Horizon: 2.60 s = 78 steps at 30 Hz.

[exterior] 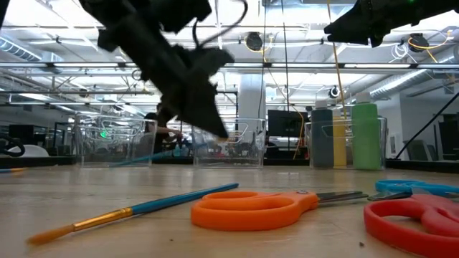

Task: Pick & Place Paint Supplies
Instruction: Put the blue paint brush into the middle transparent bin

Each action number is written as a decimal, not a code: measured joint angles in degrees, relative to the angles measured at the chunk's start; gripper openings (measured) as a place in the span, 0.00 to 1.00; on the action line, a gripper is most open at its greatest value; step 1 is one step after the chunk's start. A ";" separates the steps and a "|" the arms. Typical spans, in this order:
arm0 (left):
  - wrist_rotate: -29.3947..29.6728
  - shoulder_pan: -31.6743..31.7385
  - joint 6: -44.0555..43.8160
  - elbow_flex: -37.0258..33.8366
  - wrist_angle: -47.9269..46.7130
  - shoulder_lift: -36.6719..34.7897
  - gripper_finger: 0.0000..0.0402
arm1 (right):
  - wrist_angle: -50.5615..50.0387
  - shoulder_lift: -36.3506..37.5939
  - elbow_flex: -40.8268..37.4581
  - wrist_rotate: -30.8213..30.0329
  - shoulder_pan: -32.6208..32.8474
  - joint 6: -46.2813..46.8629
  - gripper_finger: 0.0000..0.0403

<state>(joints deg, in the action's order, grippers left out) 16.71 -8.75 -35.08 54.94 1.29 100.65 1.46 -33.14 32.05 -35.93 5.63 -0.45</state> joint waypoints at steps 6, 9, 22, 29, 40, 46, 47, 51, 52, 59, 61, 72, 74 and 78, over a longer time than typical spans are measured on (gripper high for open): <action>4.87 0.22 6.74 -0.07 1.32 -7.13 0.00 | 0.24 -0.51 0.00 -0.03 -0.01 0.00 0.52; 8.60 0.94 11.27 -0.03 3.72 -10.34 0.00 | 0.51 -0.56 0.00 -0.01 -0.01 -0.28 0.52; 15.80 11.87 27.79 0.00 25.86 -14.61 0.00 | 0.50 -0.69 0.00 -0.02 0.00 0.10 0.52; 12.13 21.90 26.31 0.00 27.65 -14.41 0.00 | 0.48 -0.71 0.00 0.00 0.00 -0.66 0.52; 5.07 29.03 18.90 0.02 34.53 -7.13 0.00 | 0.69 -0.71 0.00 -0.02 0.00 -0.68 0.52; 5.11 28.98 16.62 0.00 40.56 0.94 0.00 | 0.69 -0.71 0.00 -0.02 -0.01 -0.92 0.52; 5.15 29.00 16.55 0.00 40.92 1.80 0.00 | 0.65 -0.71 0.00 -0.02 -0.02 -0.97 0.52; 5.17 29.00 14.81 0.00 41.21 4.94 0.00 | 0.51 -0.71 0.00 -0.02 -0.01 -1.12 0.52; 5.19 29.00 14.39 0.00 41.15 5.47 0.00 | 0.50 -0.71 0.00 -0.02 -0.02 -1.12 0.52; 5.24 29.00 13.74 0.00 42.50 8.92 0.03 | 0.54 -0.71 0.00 -0.02 -0.02 -1.26 0.52; 5.32 29.00 13.52 0.00 42.16 9.28 0.04 | 0.54 -0.71 0.00 -0.02 -0.02 -1.33 0.52; 5.76 28.82 13.10 0.00 42.28 9.65 0.03 | 0.48 -0.71 0.00 -0.02 -0.02 -1.31 0.52; 5.83 28.83 11.92 0.00 41.92 9.65 0.05 | 0.49 -0.71 0.00 -0.02 -0.02 -1.33 0.52; 6.45 28.83 10.96 0.00 40.35 9.65 0.14 | 0.50 -0.71 0.00 -0.02 -0.02 -1.33 0.52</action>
<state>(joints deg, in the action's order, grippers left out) 23.17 20.08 -24.12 54.94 41.64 110.30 1.96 -33.85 32.05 -35.94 5.61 -1.78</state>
